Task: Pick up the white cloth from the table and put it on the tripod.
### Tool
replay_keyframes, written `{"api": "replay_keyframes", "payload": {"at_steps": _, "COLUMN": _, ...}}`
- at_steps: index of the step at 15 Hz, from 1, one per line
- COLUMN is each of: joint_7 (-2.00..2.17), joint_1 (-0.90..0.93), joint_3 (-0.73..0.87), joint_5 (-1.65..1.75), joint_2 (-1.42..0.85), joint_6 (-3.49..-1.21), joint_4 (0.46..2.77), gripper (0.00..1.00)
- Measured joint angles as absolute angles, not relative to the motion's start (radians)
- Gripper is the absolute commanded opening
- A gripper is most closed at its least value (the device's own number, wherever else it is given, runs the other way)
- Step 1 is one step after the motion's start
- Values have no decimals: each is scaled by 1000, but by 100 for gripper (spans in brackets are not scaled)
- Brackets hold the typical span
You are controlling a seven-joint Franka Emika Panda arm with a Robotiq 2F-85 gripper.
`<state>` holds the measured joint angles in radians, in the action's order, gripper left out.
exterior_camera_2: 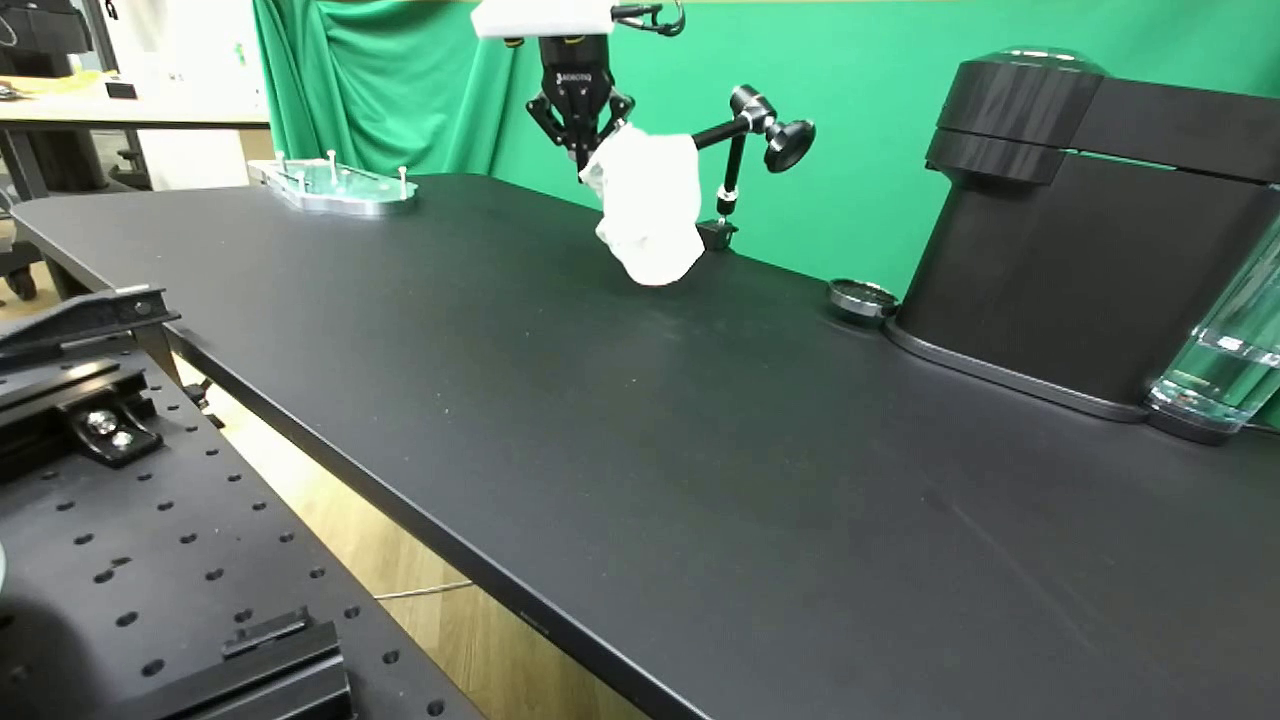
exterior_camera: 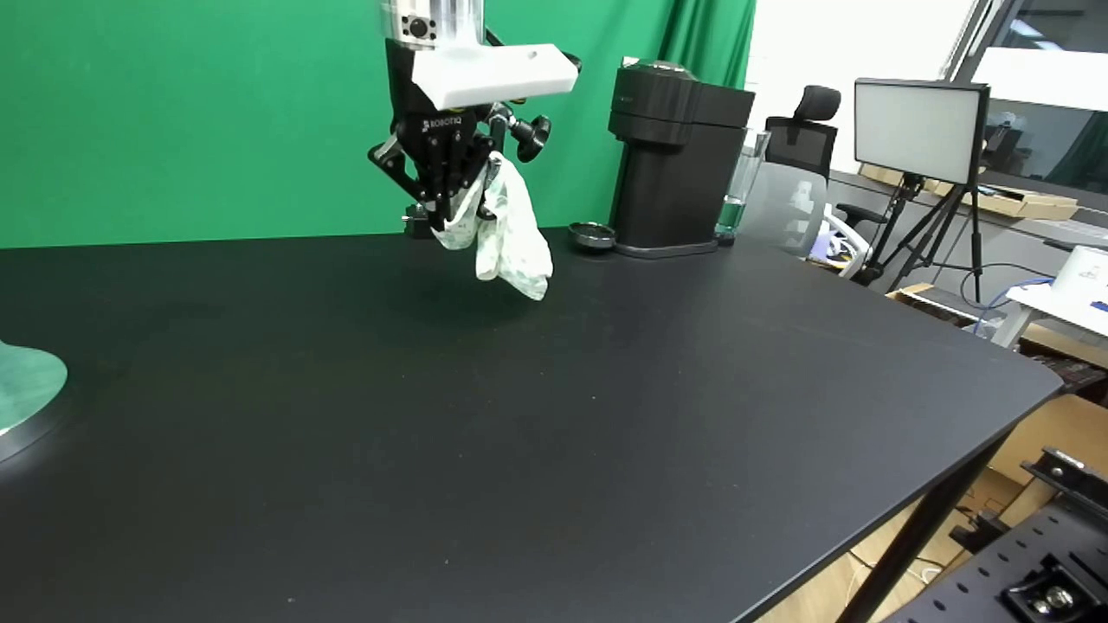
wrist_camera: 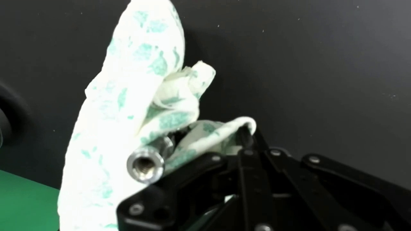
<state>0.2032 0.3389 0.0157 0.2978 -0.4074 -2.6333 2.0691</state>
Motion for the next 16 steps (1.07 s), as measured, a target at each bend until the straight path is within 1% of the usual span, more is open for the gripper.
{"api": "replay_keyframes", "payload": {"at_steps": 1, "joint_7": 203, "joint_1": 339, "joint_3": 16, "joint_5": 298, "joint_2": -412, "joint_6": -2632, "joint_4": 2066, "gripper": 26}}
{"api": "replay_keyframes", "payload": {"at_steps": 2, "joint_7": 202, "joint_1": 339, "joint_3": 15, "joint_5": 299, "joint_2": -416, "joint_6": -2632, "joint_4": 2063, "gripper": 28}}
{"api": "replay_keyframes", "payload": {"at_steps": 3, "joint_7": 201, "joint_1": 339, "joint_3": 14, "joint_5": 299, "joint_2": -418, "joint_6": -2631, "joint_4": 2062, "gripper": 33}}
{"api": "replay_keyframes", "payload": {"at_steps": 12, "joint_7": 191, "joint_1": 367, "joint_3": -19, "joint_5": 349, "joint_2": -421, "joint_6": -2590, "joint_4": 2056, "gripper": 95}}
{"api": "replay_keyframes", "payload": {"at_steps": 13, "joint_7": 187, "joint_1": 373, "joint_3": -26, "joint_5": 363, "joint_2": -421, "joint_6": -2582, "joint_4": 2056, "gripper": 99}}
{"api": "replay_keyframes", "payload": {"at_steps": 14, "joint_7": 179, "joint_1": 380, "joint_3": -32, "joint_5": 380, "joint_2": -422, "joint_6": -2574, "joint_4": 2056, "gripper": 100}}
{"api": "replay_keyframes", "payload": {"at_steps": 16, "joint_7": 168, "joint_1": 396, "joint_3": -44, "joint_5": 416, "joint_2": -423, "joint_6": -2561, "joint_4": 2056, "gripper": 100}}
